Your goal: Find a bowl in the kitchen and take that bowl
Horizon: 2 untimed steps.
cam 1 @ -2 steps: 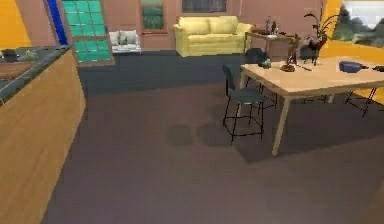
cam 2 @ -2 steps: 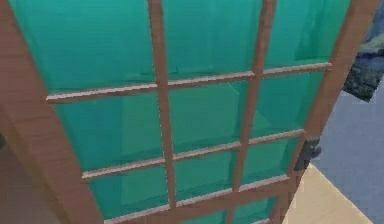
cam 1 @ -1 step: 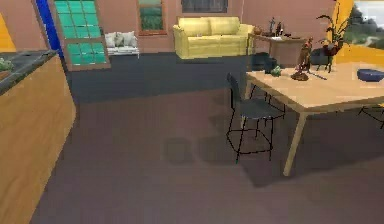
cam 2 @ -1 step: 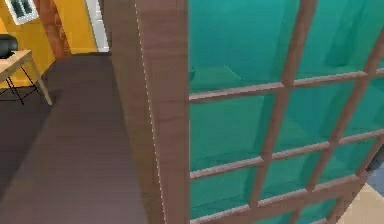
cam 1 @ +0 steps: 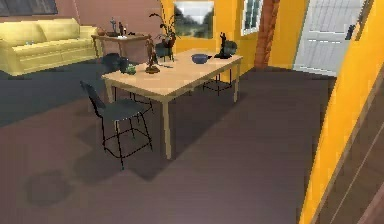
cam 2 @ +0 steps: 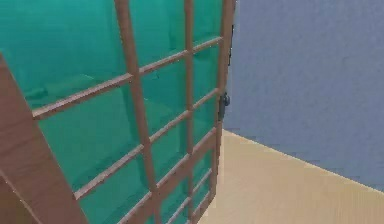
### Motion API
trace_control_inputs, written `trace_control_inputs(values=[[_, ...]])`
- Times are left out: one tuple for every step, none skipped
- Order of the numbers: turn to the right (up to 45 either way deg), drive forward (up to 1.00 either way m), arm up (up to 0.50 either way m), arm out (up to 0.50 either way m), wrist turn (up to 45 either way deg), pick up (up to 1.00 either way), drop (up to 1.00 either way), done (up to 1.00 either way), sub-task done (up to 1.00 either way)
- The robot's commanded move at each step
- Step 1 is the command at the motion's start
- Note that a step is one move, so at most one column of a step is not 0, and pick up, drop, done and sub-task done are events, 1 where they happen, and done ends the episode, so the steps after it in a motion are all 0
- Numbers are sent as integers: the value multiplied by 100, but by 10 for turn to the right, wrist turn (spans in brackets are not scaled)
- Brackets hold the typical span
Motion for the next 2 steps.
trace_control_inputs(values=[[0,60,0,0,0,0,0,0,0],[150,0,0,0,0,0,0,0,0]])
